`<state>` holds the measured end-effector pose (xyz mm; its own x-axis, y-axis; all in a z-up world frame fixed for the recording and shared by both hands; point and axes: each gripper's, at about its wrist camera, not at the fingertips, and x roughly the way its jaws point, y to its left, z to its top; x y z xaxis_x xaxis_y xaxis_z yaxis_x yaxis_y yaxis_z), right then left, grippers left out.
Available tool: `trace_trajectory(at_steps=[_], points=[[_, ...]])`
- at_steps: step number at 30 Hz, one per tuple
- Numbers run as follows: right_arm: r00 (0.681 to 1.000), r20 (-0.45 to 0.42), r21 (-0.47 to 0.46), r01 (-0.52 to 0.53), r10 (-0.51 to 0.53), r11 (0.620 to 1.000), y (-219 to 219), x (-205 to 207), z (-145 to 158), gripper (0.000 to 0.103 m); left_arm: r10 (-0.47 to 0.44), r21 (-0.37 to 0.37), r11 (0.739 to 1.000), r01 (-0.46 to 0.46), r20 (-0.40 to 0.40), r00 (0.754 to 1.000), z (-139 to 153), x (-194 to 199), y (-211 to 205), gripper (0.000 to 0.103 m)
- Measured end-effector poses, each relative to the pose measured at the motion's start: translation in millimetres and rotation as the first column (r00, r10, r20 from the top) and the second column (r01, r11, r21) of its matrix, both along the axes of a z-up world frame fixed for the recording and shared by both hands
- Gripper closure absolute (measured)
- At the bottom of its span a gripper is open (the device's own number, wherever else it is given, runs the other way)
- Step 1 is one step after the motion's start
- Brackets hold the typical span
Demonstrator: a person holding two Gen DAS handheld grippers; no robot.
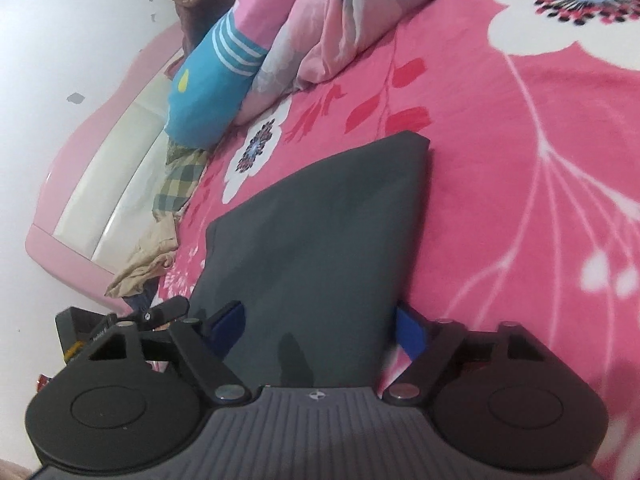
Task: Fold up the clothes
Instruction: 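Grasp the folded pants edge with the left tool and lift it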
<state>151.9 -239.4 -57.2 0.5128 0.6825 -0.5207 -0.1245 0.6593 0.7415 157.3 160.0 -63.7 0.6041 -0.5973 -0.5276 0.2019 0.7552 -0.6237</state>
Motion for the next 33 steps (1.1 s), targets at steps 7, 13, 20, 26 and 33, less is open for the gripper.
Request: trace_trajectory(at_steps=[7, 13, 20, 26, 33], points=[[0.999, -0.016, 0.045, -0.036, 0.036, 0.998, 6.5, 32.9, -9.8, 0.047, 0.0, -0.011, 1.0, 0.0, -0.01, 1.0, -4.4, 12.1, -3.2, 0.034], [0.999, -0.035, 0.099, -0.037, 0.041, 0.994, 7.6, 49.1, -18.7, 0.06, -0.066, 0.029, 0.997, 0.065, 0.029, 0.997, -3.5, 14.8, -14.2, 0.019], [0.997, -0.019, 0.075, -0.067, 0.068, 0.995, 12.5, 46.3, -15.6, 0.061, -0.066, 0.008, 0.998, 0.066, 0.021, 0.998, -6.2, 13.1, -5.8, 0.046], [0.998, -0.005, 0.032, -0.06, 0.061, 0.998, 20.5, 49.3, -17.1, 0.081, -0.053, 0.05, 0.998, 0.049, 0.076, 0.996, -2.8, 7.0, -12.9, 0.069], [0.994, 0.1, -0.05, -0.043, 0.048, 0.998, 31.5, 35.5, 6.5, 0.093, -0.036, 0.045, 0.999, 0.03, 0.138, 0.99, 11.0, -6.4, -15.1, 0.078]])
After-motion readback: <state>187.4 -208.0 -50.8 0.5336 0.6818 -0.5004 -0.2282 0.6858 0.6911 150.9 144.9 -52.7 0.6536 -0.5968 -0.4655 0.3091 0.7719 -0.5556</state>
